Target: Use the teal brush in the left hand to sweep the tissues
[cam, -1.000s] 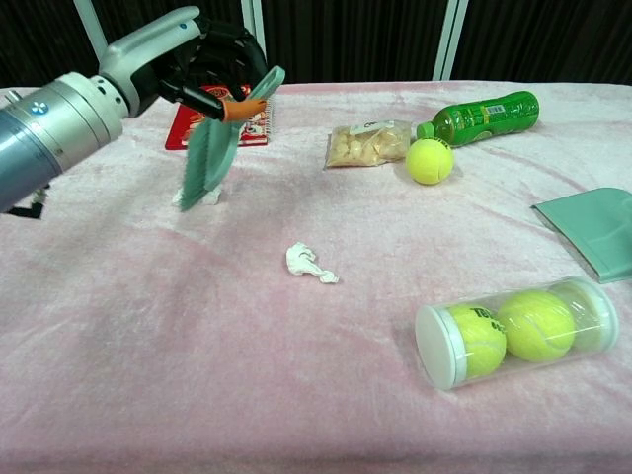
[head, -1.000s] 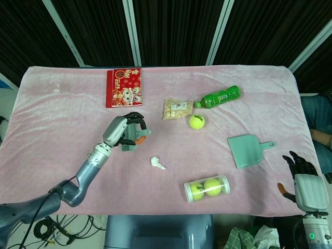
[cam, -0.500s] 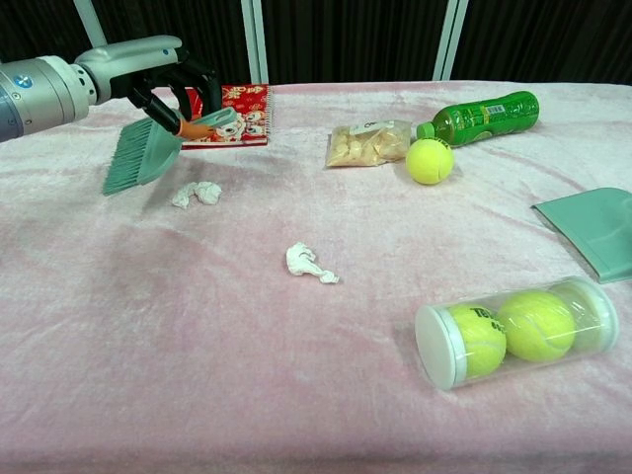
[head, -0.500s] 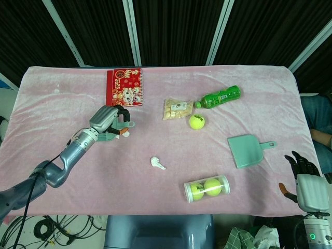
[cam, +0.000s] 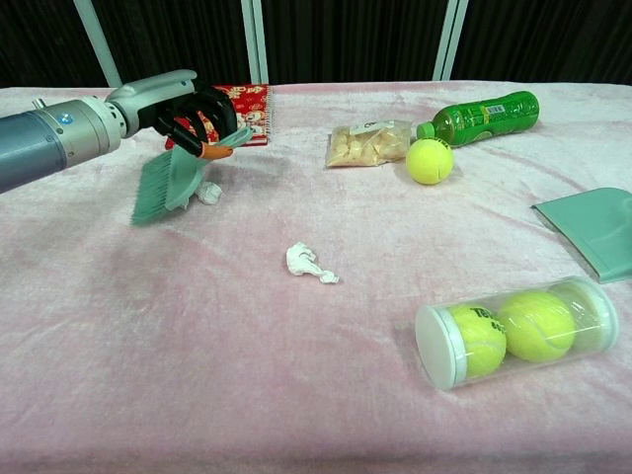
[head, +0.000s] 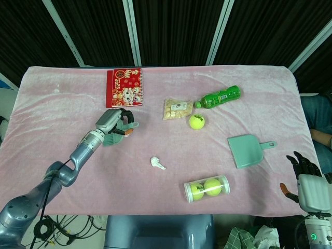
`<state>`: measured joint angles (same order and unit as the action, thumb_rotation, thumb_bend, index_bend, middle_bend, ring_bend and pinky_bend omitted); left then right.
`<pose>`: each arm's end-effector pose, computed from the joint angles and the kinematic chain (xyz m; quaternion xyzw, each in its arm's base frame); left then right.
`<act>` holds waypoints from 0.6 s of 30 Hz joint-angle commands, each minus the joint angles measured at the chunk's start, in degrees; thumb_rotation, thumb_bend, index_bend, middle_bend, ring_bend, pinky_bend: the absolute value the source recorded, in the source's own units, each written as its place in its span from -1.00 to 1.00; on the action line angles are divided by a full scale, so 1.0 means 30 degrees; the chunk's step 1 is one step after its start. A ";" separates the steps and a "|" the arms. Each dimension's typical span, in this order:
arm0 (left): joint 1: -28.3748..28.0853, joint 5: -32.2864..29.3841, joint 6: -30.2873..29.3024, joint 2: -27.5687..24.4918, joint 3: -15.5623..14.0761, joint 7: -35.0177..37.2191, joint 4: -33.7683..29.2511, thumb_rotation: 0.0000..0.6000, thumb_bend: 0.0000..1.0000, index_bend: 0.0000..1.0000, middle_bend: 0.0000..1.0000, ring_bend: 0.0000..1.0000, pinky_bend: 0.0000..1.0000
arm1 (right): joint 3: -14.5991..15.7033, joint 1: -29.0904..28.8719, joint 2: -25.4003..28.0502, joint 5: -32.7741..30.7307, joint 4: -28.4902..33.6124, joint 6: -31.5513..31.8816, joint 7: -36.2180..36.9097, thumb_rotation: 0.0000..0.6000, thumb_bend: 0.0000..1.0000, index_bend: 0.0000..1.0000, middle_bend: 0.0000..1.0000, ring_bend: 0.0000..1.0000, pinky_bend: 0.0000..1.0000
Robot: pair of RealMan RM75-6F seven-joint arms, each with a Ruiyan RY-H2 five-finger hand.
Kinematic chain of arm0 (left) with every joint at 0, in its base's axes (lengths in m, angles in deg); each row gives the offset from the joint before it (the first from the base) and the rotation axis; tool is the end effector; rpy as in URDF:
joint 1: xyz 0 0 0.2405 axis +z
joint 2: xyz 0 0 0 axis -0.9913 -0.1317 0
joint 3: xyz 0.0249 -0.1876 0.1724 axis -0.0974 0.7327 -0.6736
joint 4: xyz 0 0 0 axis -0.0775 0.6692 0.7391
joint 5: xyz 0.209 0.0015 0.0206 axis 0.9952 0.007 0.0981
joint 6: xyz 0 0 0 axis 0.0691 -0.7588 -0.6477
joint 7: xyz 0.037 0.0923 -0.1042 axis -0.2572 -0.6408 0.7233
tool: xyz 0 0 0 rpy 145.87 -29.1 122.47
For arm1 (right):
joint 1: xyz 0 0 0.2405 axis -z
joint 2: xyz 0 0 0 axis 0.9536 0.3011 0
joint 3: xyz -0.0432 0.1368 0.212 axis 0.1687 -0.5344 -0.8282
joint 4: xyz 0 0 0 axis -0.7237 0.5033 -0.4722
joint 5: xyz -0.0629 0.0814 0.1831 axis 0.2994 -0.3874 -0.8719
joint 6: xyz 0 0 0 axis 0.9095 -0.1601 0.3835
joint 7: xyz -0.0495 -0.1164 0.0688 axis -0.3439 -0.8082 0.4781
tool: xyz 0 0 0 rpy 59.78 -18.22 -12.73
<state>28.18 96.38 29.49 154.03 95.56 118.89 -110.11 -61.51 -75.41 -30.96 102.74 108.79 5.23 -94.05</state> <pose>-0.1691 0.4487 -0.0347 -0.6666 -0.4920 -0.4801 0.2880 -0.3127 -0.1729 0.1500 0.5725 -0.4110 0.3383 0.6236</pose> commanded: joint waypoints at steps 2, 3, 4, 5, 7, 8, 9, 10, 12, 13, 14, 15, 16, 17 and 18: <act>-0.0335 -0.0541 -0.0257 0.1538 0.0396 0.1786 0.1548 1.00 -0.14 0.65 0.47 -0.28 -0.08 | 0.0029 0.0033 0.0036 0.0001 0.0044 -0.0003 0.0055 1.00 -0.66 -0.62 -0.83 -0.73 -0.65; -0.0391 -0.0692 -0.0263 0.1796 0.0536 0.2012 0.1777 1.00 -0.14 0.66 0.48 -0.27 -0.07 | 0.0031 0.0037 0.0044 0.0007 0.0053 -0.0001 0.0073 1.00 -0.66 -0.62 -0.83 -0.73 -0.65; -0.0469 -0.0875 -0.0265 0.2157 0.0700 0.2294 0.2130 1.00 -0.14 0.67 0.48 -0.26 -0.07 | 0.0040 0.0044 0.0051 0.0018 0.0062 0.0000 0.0092 1.00 -0.66 -0.62 -0.83 -0.73 -0.65; -0.0579 -0.1061 -0.0242 0.2523 0.0874 0.2624 0.2427 1.00 -0.14 0.67 0.49 -0.26 -0.07 | 0.0050 0.0046 0.0059 0.0029 0.0068 -0.0007 0.0093 1.00 -0.66 -0.62 -0.83 -0.73 -0.65; -0.0759 -0.1242 -0.0200 0.2978 0.1049 0.2984 0.2815 1.00 -0.14 0.67 0.49 -0.26 -0.06 | 0.0054 0.0052 0.0067 0.0027 0.0080 -0.0012 0.0118 1.00 -0.66 -0.62 -0.83 -0.73 -0.65; -0.0935 -0.1374 -0.0221 0.3348 0.1200 0.3223 0.3070 1.00 -0.14 0.67 0.49 -0.26 -0.06 | 0.0041 0.0059 0.0074 0.0008 0.0093 -0.0005 0.0146 1.00 -0.66 -0.62 -0.83 -0.73 -0.65; -0.1042 -0.1449 -0.0262 0.3584 0.1287 0.3336 0.3253 1.00 -0.14 0.67 0.49 -0.26 -0.06 | 0.0036 0.0064 0.0081 -0.0006 0.0096 -0.0003 0.0156 1.00 -0.66 -0.62 -0.83 -0.73 -0.65; -0.1194 -0.1588 -0.0315 0.3920 0.1440 0.3486 0.3529 1.00 -0.14 0.67 0.49 -0.26 -0.06 | 0.0024 0.0072 0.0090 -0.0049 0.0094 -0.0011 0.0174 1.00 -0.66 -0.62 -0.83 -0.73 -0.65; -0.1521 -0.1875 -0.0389 0.4354 0.1796 0.3929 0.3643 1.00 -0.14 0.67 0.49 -0.26 -0.06 | 0.0013 0.0082 0.0101 -0.0136 0.0119 -0.0054 0.0230 1.00 -0.66 -0.62 -0.83 -0.73 -0.65; -0.1711 -0.2013 -0.0448 0.4535 0.1985 0.4188 0.3652 1.00 -0.14 0.67 0.49 -0.26 -0.06 | 0.0009 0.0082 0.0111 -0.0172 0.0135 -0.0081 0.0255 1.00 -0.66 -0.62 -0.83 -0.73 -0.65; -0.1931 -0.2162 -0.0685 0.4726 0.2231 0.4489 0.3587 1.00 -0.14 0.67 0.49 -0.25 -0.05 | 0.0007 0.0079 0.0123 -0.0188 0.0149 -0.0101 0.0263 1.00 -0.66 -0.62 -0.83 -0.73 -0.65; -0.2158 -0.2288 -0.0982 0.4943 0.2451 0.4728 0.3611 1.00 -0.14 0.67 0.49 -0.25 -0.04 | 0.0010 0.0082 0.0136 -0.0194 0.0167 -0.0107 0.0264 1.00 -0.66 -0.62 -0.83 -0.73 -0.65; -0.2324 -0.2343 -0.1282 0.5074 0.2593 0.4884 0.3566 1.00 -0.14 0.67 0.49 -0.25 -0.04 | 0.0010 0.0088 0.0142 -0.0194 0.0173 -0.0100 0.0265 1.00 -0.66 -0.62 -0.83 -0.73 -0.65; -0.2525 -0.2486 -0.1797 0.5261 0.2865 0.5077 0.3498 1.00 -0.14 0.67 0.49 -0.24 -0.03 | 0.0009 0.0093 0.0149 -0.0197 0.0183 -0.0096 0.0273 1.00 -0.66 -0.62 -0.83 -0.73 -0.65; -0.2770 -0.2691 -0.2539 0.5428 0.3279 0.5488 0.3146 1.00 -0.14 0.67 0.49 -0.24 -0.03 | 0.0013 0.0101 0.0169 -0.0232 0.0214 -0.0127 0.0328 1.00 -0.66 -0.62 -0.83 -0.73 -0.65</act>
<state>21.58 89.57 25.26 168.86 103.24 133.23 -99.59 -61.47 -75.12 -30.48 102.10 109.38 4.89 -93.13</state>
